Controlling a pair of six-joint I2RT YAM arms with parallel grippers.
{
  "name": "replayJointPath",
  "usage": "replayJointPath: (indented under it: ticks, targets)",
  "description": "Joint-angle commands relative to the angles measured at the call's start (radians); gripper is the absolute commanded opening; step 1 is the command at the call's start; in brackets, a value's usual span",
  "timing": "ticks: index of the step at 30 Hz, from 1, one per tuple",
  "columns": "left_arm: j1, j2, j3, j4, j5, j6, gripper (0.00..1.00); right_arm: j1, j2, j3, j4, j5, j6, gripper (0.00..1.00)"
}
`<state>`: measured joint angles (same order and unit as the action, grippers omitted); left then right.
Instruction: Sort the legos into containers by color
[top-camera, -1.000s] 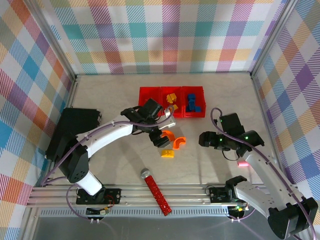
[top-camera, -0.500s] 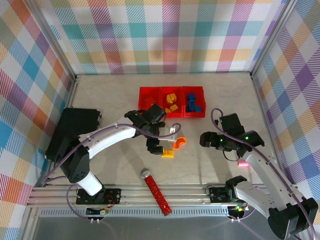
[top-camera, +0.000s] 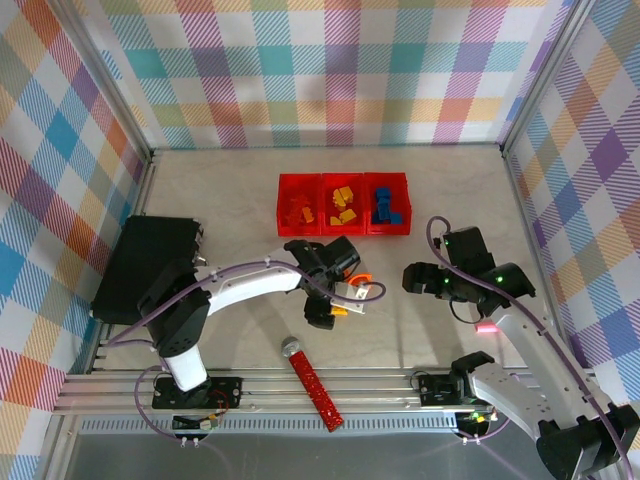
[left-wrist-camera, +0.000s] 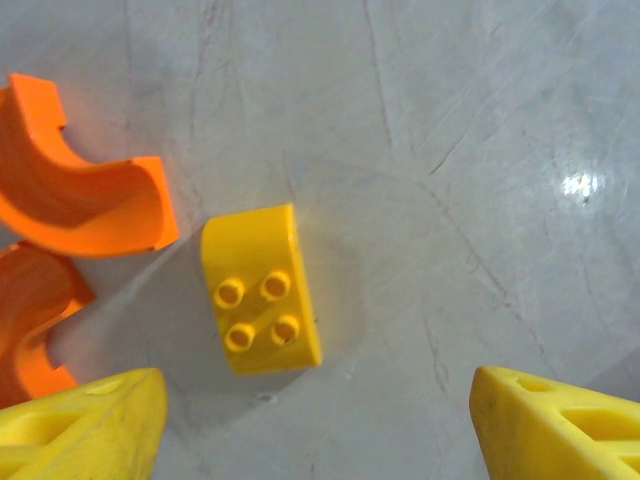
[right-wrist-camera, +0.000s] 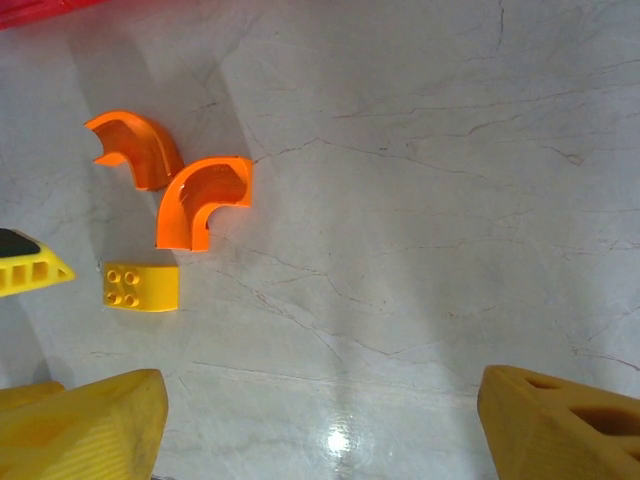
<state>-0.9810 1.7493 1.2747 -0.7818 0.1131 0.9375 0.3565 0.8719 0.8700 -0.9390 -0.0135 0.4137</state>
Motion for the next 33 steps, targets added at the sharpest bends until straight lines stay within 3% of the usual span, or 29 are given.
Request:
replayJointPath:
  ticks: [1, 12, 33]
  targets:
    - [-0.01, 0.049, 0.031, -0.01, 0.012, -0.077, 0.79, -0.006, -0.015, 0.018, -0.019, 0.01, -0.016, 0.82]
    - [-0.008, 0.133, 0.021, 0.098, -0.066, -0.184, 0.77, -0.006, -0.047, -0.002, -0.004, 0.003, -0.017, 0.82]
    - [0.034, 0.176, -0.007, 0.183, -0.064, -0.197, 0.77, -0.005, -0.044, -0.011, 0.003, -0.013, -0.023, 0.82]
